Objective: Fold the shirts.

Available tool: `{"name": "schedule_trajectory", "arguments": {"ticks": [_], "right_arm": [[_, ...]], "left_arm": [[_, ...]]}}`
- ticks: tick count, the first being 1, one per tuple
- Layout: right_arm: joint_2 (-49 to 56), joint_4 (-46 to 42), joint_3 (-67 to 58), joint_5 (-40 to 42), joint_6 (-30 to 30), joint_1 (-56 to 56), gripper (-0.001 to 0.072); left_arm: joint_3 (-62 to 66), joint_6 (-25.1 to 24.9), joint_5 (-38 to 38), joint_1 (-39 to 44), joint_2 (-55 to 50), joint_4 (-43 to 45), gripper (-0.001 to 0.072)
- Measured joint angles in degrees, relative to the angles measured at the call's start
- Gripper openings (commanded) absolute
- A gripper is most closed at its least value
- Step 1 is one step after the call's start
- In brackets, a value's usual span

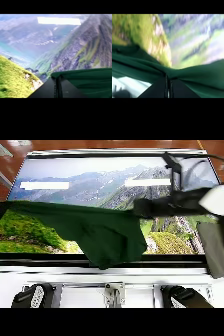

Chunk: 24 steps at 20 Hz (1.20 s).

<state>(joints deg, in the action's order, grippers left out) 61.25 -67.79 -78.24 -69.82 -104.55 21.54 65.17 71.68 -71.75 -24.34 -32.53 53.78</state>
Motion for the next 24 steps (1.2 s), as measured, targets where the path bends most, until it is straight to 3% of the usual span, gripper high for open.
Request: {"name": "schedule_trajectory", "arguments": {"ticks": [5,8,10,11,12,13,14,15,18,20,21,22,24], "right_arm": [[14.86,0.74,2.71,26.03,0.13,0.37,0.0057],[21.53,2.62,3.15,33.33,0.09,0.37,0.0058],[24.35,3.04,3.28,35.12,0.09,0.31,0.0114],[25.31,2.99,3.32,35.65,0.07,0.24,0.0358],[25.86,2.01,3.37,36.24,0.17,0.0,0.0627],[25.99,2.21,3.32,36.39,0.11,-0.5,0.0672],[25.64,2.36,3.3,35.93,0.52,-0.94,0.0672],[24.7,2.93,3.28,33.9,1.88,-1.68,0.0671],[19.41,-1.95,3.23,24.46,7.87,-6.8,0.0669],[14.91,-8.2,3.23,13.31,11.69,-10.99,0.055],[12.87,-12.2,3.23,7.67,13.35,-13.62,0.0544],[11.21,-15.58,3.34,2.75,14.8,-16.33,0.0545],[8.35,-16.72,4.55,-5.55,17.4,-22.16,0.0548]], "left_arm": [[-9.44,0.13,11.93,1.84,-4.68,0.2,0.0034],[-13.57,0.11,16.57,4.09,-9.29,-1.31,0.0034],[-16.41,0.13,18.56,6.54,-13.25,-1.99,0.0034],[-17.53,0.2,18.97,7.74,-15.26,-2.36,0.0037],[-18.4,0.59,19.82,8.85,-17.38,-2.21,0.0107],[-19.02,1.55,19.93,9.44,-19.26,-2.21,0.0364],[-19.34,2.23,19.8,10.03,-20.72,-3.32,0.0669],[-19.34,3.15,19.28,10.29,-21.66,-4.74,0.0707],[-16.68,4.52,15.12,7.58,-23.1,-4.63,0.0687],[-14.16,4.81,8.92,3.69,-23.54,-1.86,0.0581],[-13.6,4.94,6.16,1.66,-23.71,-0.39,0.0581],[-13.51,5.09,2.78,-0.13,-23.8,0.5,0.0594],[-15.26,5.27,-1.66,-2.49,-23.74,1.66,0.072]]}}
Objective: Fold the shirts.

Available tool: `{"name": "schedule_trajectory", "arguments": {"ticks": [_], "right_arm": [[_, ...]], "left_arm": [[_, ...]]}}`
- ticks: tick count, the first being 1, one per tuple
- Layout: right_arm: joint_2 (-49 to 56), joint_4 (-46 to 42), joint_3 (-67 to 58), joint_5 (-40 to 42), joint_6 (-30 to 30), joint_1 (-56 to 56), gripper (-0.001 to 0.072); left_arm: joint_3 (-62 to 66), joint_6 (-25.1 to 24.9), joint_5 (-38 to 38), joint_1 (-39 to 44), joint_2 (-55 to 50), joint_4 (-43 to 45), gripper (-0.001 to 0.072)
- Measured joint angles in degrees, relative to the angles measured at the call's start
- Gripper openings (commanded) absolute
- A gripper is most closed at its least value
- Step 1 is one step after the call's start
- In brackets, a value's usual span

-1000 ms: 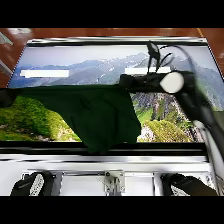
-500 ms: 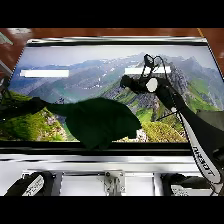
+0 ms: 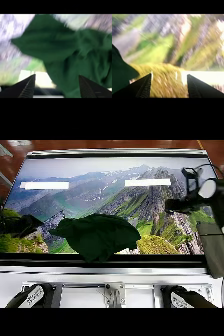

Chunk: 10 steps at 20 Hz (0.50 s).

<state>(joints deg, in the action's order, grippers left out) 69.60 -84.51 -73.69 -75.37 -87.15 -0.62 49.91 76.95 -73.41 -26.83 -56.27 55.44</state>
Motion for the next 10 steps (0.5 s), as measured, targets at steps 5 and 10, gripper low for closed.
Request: {"name": "schedule_trajectory", "arguments": {"ticks": [5,10], "right_arm": [[-2.75,15.65,9.64,-7.13,4.68,-10.38,0.0596],[-3.3,24.63,23.23,-3.17,7.98,-9.66,0.0596]], "left_arm": [[-11.96,1.2,-3.58,3.34,0.22,-4.5,0.0719],[-21.27,4.17,5.64,15.67,-0.26,-9.81,0.0718]]}}
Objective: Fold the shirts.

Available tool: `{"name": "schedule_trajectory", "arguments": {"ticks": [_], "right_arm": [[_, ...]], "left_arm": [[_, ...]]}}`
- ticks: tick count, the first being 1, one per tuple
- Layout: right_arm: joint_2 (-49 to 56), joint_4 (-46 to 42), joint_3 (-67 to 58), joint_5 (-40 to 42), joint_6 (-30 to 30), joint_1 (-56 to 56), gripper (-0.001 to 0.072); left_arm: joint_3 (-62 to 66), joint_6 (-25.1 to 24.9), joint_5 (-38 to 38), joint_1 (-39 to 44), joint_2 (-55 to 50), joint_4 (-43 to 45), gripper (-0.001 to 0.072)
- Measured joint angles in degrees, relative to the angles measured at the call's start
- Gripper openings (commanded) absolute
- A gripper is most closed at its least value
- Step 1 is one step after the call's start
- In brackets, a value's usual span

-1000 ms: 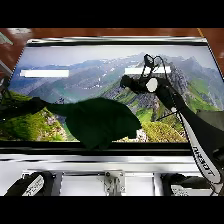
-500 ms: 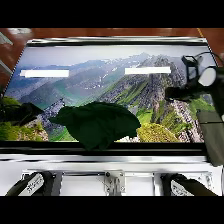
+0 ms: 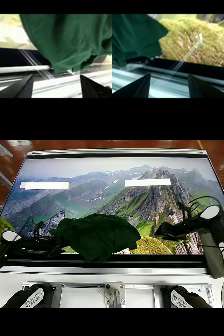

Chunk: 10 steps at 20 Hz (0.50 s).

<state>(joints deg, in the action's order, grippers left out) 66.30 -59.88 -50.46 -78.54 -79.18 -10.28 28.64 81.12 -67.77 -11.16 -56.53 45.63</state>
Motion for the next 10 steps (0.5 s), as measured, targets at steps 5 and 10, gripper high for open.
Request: {"name": "schedule_trajectory", "arguments": {"ticks": [5,10], "right_arm": [[-0.09,3.69,9.38,6.4,1.6,2.86,0.0596],[0.04,7.23,13.9,11.19,2.51,5.01,0.0678]], "left_arm": [[-2.36,3.54,8.52,10.38,-2.75,-1.81,0.0718],[-2.82,4.5,12.35,15.85,-7.02,-4.04,0.0335]]}}
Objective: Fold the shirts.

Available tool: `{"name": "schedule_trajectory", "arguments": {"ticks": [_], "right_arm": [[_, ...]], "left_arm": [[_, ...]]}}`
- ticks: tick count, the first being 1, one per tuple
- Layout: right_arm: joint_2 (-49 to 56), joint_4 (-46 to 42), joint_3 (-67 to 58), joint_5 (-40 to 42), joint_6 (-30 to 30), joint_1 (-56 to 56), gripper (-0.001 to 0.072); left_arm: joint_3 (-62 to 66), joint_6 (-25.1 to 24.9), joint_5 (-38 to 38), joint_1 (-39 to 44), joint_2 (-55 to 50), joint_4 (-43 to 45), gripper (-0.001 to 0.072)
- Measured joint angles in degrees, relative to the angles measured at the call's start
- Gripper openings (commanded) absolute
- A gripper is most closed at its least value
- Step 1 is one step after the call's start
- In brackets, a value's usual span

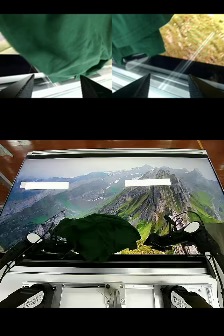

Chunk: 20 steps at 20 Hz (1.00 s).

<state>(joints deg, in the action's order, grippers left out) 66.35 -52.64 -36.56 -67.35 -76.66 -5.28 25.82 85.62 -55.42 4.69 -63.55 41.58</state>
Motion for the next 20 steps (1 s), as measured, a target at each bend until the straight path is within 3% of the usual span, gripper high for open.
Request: {"name": "schedule_trajectory", "arguments": {"ticks": [1,2,3,10,11,13,17,18,20], "right_arm": [[0.31,0.37,0.39,0.83,-0.09,0.72,0.0678],[0.74,0.81,0.63,1.57,-0.26,1.68,0.0677],[1.33,1.05,0.83,2.43,-0.59,2.97,0.0677],[7.26,3.39,1.29,13.51,-4.28,12.07,0.0676],[7.74,4.52,1.29,14.75,-4.66,12.48,0.0666],[8.48,6.86,1.31,17.14,-5.11,13.18,0.0566],[9.22,10.88,1.33,21.49,-5.44,15.39,0.0561],[9.44,11.61,1.31,22.01,-5.42,16.44,0.0445],[9.81,12.11,1.33,22.56,-5.46,18.58,0.0051]], "left_arm": [[-0.02,0.31,0.79,0.79,-0.63,-0.7,0.0162],[-0.07,0.42,2.03,1.44,-1.09,-1.18,0.0076],[0.0,0.66,3.06,1.9,-1.44,-1.86,0.0034],[3.72,-0.94,5.46,3.08,-0.35,-3.74,0.0034],[4.39,-1.22,5.55,3.1,0.24,-3.96,0.0034],[5.62,-1.57,5.55,3.15,1.29,-4.0,0.0034],[7.17,-2.03,5.44,3.19,2.43,-4.09,0.0034],[7.39,-2.12,5.42,3.19,2.54,-4.11,0.0034],[7.63,-2.27,5.4,3.19,2.71,-4.09,0.0034]]}}
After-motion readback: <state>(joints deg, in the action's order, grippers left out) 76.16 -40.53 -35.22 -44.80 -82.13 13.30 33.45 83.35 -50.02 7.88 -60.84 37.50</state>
